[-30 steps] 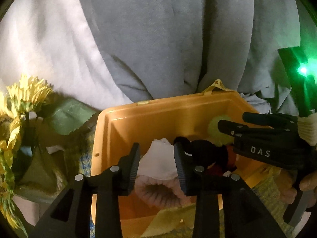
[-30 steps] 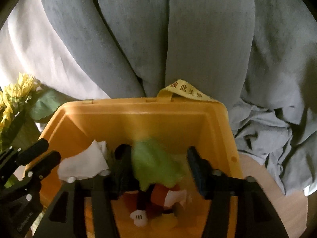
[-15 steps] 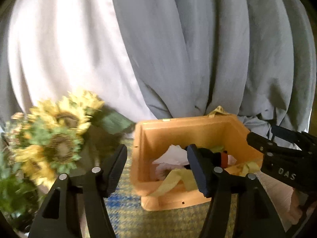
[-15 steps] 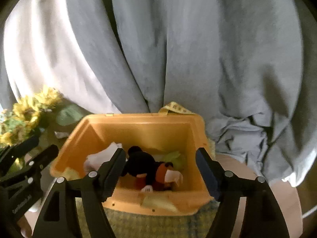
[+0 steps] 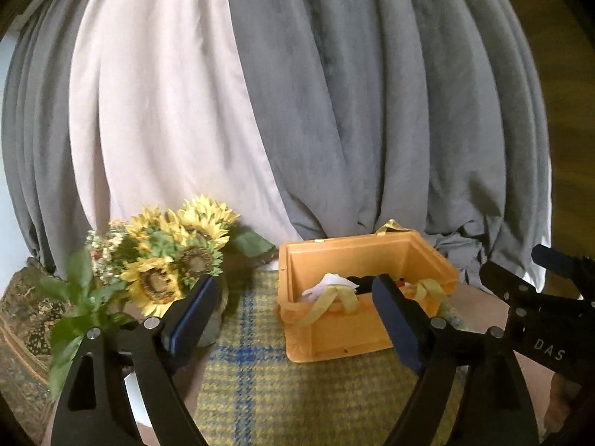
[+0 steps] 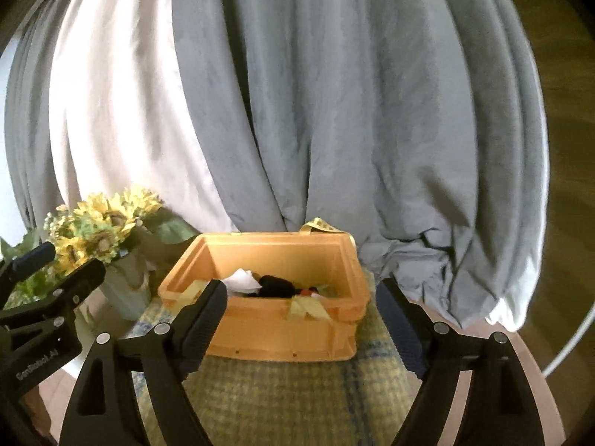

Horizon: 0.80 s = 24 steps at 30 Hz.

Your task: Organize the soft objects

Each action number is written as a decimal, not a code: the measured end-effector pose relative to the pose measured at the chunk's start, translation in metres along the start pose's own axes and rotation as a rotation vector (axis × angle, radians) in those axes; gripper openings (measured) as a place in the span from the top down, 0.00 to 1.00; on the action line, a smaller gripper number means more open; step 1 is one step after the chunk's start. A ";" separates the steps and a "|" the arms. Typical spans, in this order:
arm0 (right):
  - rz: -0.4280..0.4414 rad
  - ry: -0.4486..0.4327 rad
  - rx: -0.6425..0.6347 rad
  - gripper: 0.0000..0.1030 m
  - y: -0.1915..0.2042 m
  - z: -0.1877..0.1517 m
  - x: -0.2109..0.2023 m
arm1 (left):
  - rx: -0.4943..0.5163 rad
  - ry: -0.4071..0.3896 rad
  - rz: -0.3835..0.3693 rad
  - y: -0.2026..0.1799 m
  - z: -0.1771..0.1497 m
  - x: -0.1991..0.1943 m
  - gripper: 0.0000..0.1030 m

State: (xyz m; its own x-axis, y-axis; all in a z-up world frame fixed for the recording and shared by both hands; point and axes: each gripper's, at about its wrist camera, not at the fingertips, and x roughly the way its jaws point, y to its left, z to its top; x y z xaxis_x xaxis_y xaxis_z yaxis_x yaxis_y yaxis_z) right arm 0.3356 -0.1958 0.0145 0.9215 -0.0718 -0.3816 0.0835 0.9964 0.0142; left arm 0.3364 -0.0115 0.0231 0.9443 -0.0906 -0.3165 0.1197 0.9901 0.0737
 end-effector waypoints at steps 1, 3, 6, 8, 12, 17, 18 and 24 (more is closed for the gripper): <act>-0.007 -0.003 0.006 0.18 0.001 -0.003 -0.008 | 0.005 -0.009 -0.001 0.001 -0.003 -0.010 0.15; -0.018 -0.010 0.021 0.18 0.004 -0.010 -0.025 | 0.013 -0.031 0.001 0.003 -0.007 -0.027 0.12; -0.038 -0.021 0.037 0.15 0.005 -0.017 -0.046 | 0.019 -0.041 0.009 0.005 -0.013 -0.049 0.09; -0.049 -0.029 0.042 0.13 0.007 -0.022 -0.061 | 0.019 -0.049 0.010 0.006 -0.017 -0.064 0.06; -0.054 -0.042 0.049 0.10 0.009 -0.032 -0.090 | 0.009 -0.068 0.018 0.003 -0.026 -0.092 0.02; -0.052 -0.052 0.040 0.10 0.009 -0.047 -0.125 | -0.006 -0.100 0.021 -0.007 -0.038 -0.131 0.00; -0.048 -0.053 0.042 0.10 0.009 -0.049 -0.130 | -0.006 -0.102 0.023 -0.009 -0.040 -0.139 0.00; -0.045 -0.060 0.043 0.10 0.004 -0.062 -0.170 | 0.001 -0.103 0.027 -0.020 -0.053 -0.181 0.00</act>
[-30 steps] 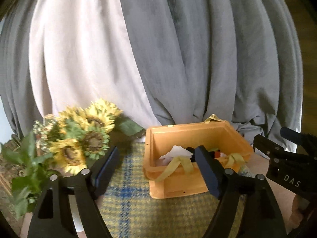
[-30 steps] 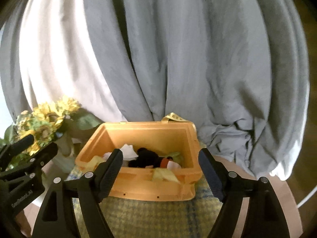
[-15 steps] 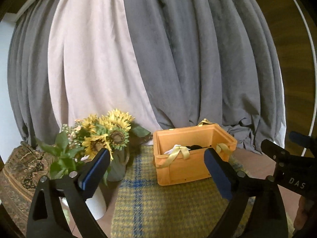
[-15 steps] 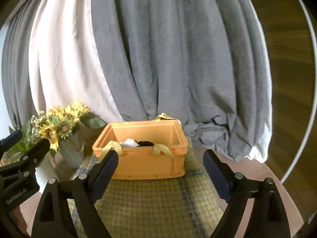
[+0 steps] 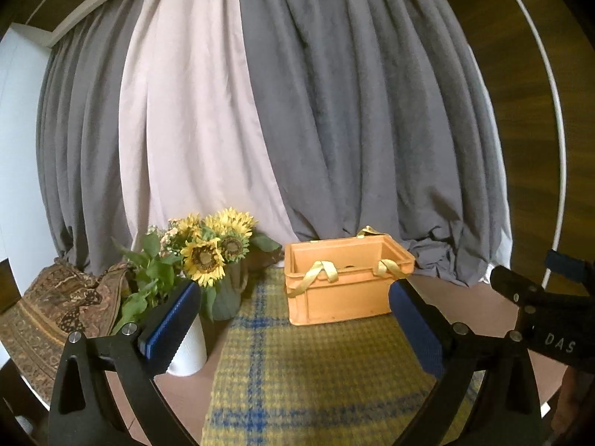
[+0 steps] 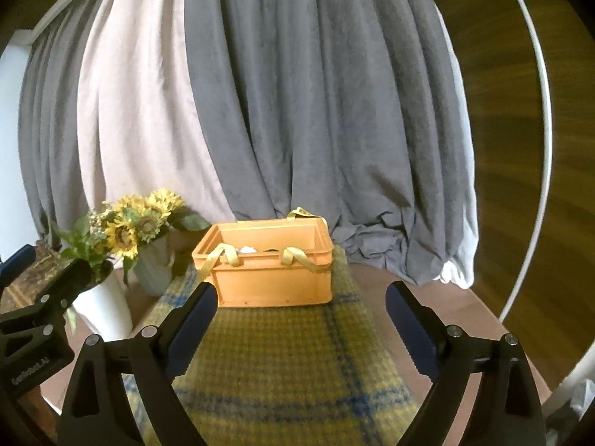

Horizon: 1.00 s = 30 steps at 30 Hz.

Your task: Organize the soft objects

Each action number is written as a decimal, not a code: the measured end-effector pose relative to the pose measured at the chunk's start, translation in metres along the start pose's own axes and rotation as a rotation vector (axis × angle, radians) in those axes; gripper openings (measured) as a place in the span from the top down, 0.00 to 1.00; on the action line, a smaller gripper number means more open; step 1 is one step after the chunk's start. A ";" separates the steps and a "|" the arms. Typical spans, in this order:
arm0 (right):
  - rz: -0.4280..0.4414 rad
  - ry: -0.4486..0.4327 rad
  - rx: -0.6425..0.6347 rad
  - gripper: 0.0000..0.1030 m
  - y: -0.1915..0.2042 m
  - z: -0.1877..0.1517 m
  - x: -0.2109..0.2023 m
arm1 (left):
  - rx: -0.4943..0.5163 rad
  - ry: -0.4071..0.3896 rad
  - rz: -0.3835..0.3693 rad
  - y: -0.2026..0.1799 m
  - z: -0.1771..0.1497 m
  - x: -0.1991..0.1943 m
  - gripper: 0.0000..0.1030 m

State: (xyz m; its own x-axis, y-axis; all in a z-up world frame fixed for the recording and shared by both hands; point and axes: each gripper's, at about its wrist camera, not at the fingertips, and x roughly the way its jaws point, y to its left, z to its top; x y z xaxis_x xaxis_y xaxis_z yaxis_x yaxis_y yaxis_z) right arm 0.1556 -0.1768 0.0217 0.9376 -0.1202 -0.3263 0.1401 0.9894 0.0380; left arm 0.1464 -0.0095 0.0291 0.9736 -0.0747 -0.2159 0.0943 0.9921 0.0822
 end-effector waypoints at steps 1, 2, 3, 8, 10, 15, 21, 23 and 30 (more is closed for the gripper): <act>-0.001 -0.004 0.002 0.10 -0.001 -0.002 -0.008 | 0.000 0.000 0.005 -0.002 -0.002 -0.009 0.00; -0.002 -0.006 0.002 0.10 -0.002 -0.005 -0.016 | -0.001 0.002 0.003 -0.003 -0.004 -0.015 0.00; -0.001 -0.007 0.000 0.10 -0.002 -0.007 -0.021 | -0.001 0.005 0.000 -0.003 -0.006 -0.020 0.00; -0.003 -0.010 -0.013 0.10 -0.005 -0.019 -0.053 | -0.004 0.015 -0.009 -0.007 -0.015 -0.050 0.00; -0.007 -0.014 -0.018 0.10 -0.006 -0.024 -0.065 | -0.002 0.020 -0.014 -0.008 -0.019 -0.062 0.00; -0.011 -0.020 -0.024 0.10 -0.008 -0.032 -0.088 | 0.013 0.020 -0.009 -0.008 -0.027 -0.083 0.00; -0.017 -0.024 -0.028 0.10 -0.006 -0.040 -0.109 | 0.026 0.022 -0.012 -0.007 -0.034 -0.101 0.00; -0.014 -0.024 -0.027 0.10 -0.006 -0.042 -0.114 | 0.037 0.019 -0.010 -0.007 -0.036 -0.107 0.00; -0.005 -0.018 -0.025 0.10 -0.006 -0.049 -0.128 | 0.046 0.013 0.012 -0.005 -0.040 -0.123 0.00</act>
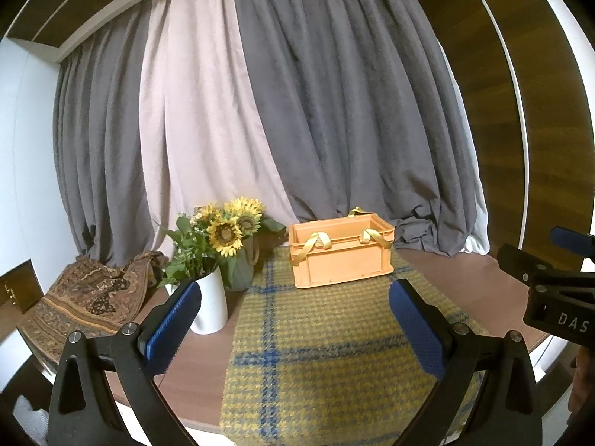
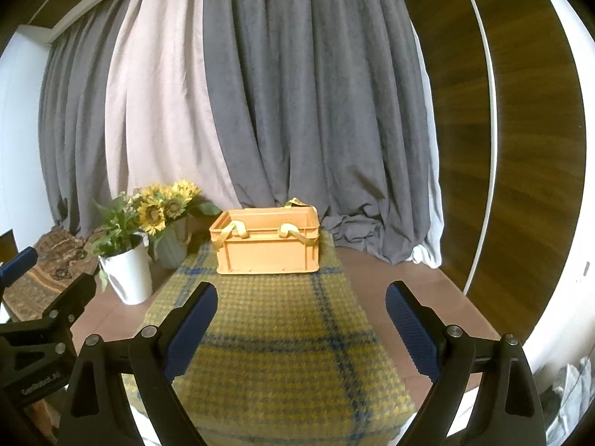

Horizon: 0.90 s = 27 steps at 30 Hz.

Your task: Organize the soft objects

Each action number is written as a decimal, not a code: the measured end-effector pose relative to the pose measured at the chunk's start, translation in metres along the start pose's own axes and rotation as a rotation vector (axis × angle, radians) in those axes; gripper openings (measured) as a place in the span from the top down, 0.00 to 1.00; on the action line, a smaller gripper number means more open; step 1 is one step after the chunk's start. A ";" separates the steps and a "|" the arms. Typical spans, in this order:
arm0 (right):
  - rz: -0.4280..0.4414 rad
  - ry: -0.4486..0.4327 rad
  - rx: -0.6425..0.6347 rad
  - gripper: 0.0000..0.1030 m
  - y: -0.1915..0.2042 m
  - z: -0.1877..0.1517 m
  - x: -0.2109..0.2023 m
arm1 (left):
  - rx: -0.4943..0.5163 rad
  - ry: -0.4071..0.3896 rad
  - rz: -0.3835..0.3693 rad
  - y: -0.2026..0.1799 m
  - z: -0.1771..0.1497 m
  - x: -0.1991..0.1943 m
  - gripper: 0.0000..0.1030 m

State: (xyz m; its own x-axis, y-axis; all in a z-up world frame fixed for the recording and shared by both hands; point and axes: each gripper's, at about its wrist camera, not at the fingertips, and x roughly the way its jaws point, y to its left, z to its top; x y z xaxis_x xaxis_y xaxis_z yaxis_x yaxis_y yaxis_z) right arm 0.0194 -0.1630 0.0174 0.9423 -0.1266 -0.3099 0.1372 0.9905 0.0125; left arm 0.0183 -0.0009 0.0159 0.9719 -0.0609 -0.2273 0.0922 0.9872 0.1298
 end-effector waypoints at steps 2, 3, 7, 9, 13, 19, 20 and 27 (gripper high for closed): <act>0.004 -0.001 0.000 0.10 0.000 -0.001 -0.004 | -0.006 0.001 0.001 0.002 -0.001 -0.003 0.00; 0.005 -0.003 0.000 0.10 0.000 -0.002 -0.006 | -0.007 0.001 0.000 0.002 -0.001 -0.004 0.00; 0.013 -0.006 0.000 0.10 -0.001 -0.003 -0.011 | -0.019 0.004 -0.010 0.004 -0.003 -0.010 0.00; 0.015 -0.008 0.000 0.10 -0.001 -0.004 -0.013 | -0.018 0.000 -0.012 0.004 -0.003 -0.013 0.00; 0.021 -0.008 0.005 0.10 -0.002 -0.005 -0.017 | -0.018 -0.012 -0.014 0.004 -0.003 -0.020 0.00; 0.020 -0.011 0.006 0.10 -0.004 -0.006 -0.019 | -0.016 -0.031 -0.013 0.002 -0.002 -0.027 0.00; 0.018 -0.013 0.005 0.10 -0.005 -0.006 -0.020 | -0.016 -0.035 -0.014 0.002 -0.002 -0.028 0.00; 0.010 -0.022 0.005 0.10 -0.010 -0.007 -0.027 | -0.017 -0.042 -0.021 -0.001 -0.001 -0.034 0.00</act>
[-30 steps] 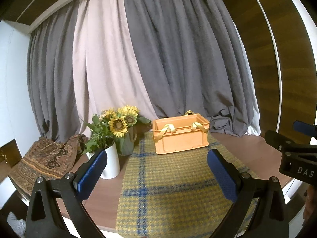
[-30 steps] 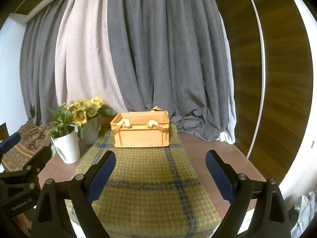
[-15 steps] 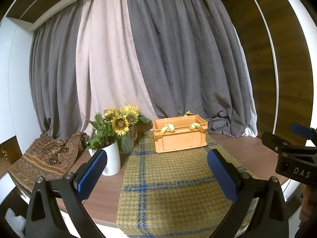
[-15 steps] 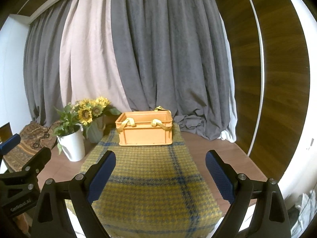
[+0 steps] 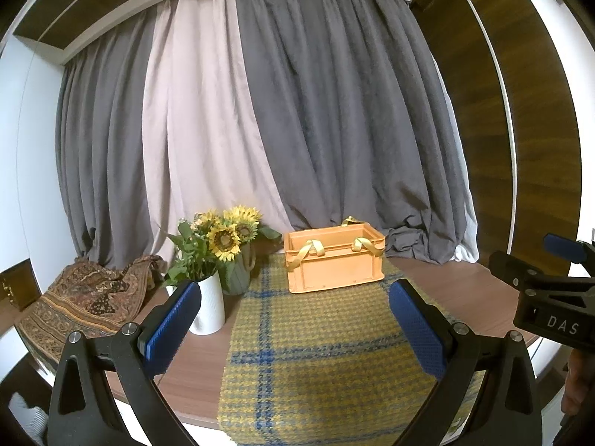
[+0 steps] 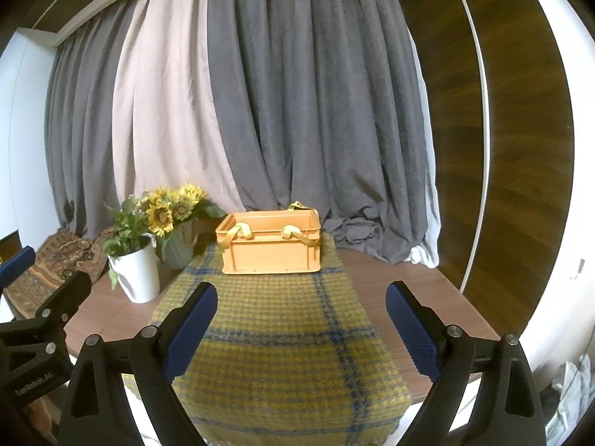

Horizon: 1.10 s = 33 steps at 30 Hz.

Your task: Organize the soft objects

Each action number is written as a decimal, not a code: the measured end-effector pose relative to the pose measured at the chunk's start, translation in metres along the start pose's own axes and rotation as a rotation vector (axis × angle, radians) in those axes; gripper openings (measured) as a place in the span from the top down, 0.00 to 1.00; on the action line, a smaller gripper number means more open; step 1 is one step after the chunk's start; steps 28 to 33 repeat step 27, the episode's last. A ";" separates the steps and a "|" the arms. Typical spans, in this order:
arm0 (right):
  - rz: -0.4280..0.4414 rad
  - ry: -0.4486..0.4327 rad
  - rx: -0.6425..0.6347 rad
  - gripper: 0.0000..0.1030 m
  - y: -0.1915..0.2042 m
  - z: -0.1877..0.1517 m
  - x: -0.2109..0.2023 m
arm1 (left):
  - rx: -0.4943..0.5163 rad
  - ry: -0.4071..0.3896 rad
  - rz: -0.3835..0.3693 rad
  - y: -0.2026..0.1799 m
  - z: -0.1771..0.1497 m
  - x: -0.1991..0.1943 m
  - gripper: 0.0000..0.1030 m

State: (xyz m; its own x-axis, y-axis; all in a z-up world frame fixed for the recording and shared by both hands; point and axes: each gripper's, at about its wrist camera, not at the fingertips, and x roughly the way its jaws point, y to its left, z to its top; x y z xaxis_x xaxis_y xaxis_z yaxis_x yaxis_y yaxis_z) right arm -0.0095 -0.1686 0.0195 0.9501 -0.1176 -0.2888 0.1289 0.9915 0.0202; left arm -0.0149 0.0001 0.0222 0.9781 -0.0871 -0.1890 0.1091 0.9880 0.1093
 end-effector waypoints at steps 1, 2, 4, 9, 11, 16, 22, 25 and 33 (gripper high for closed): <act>0.000 0.000 0.000 0.10 0.000 0.000 -0.001 | 0.000 -0.001 -0.003 0.000 0.000 0.000 0.00; 0.000 0.000 0.000 0.10 0.000 0.000 -0.001 | -0.001 -0.001 -0.003 0.000 0.000 -0.001 0.00; 0.001 -0.001 0.000 0.10 -0.001 0.000 -0.001 | -0.001 0.001 -0.007 -0.001 0.000 -0.002 0.00; -0.001 -0.001 0.001 0.10 -0.002 -0.001 -0.002 | 0.000 -0.002 -0.007 -0.002 0.001 -0.002 0.00; 0.000 -0.002 0.000 0.10 -0.002 -0.001 -0.002 | 0.002 -0.003 -0.007 -0.002 0.001 -0.002 0.00; -0.004 -0.001 0.001 0.10 -0.003 -0.001 -0.003 | 0.002 -0.003 -0.012 -0.003 0.002 -0.002 0.00; -0.010 0.002 0.008 0.10 -0.006 -0.001 -0.004 | 0.007 -0.002 -0.020 -0.005 0.003 0.001 0.00; -0.013 0.003 0.010 0.10 -0.007 0.000 -0.002 | 0.006 -0.003 -0.021 -0.004 0.004 0.002 0.00; -0.014 0.004 0.010 0.10 -0.007 0.000 -0.002 | 0.007 -0.001 -0.023 -0.005 0.005 0.003 0.00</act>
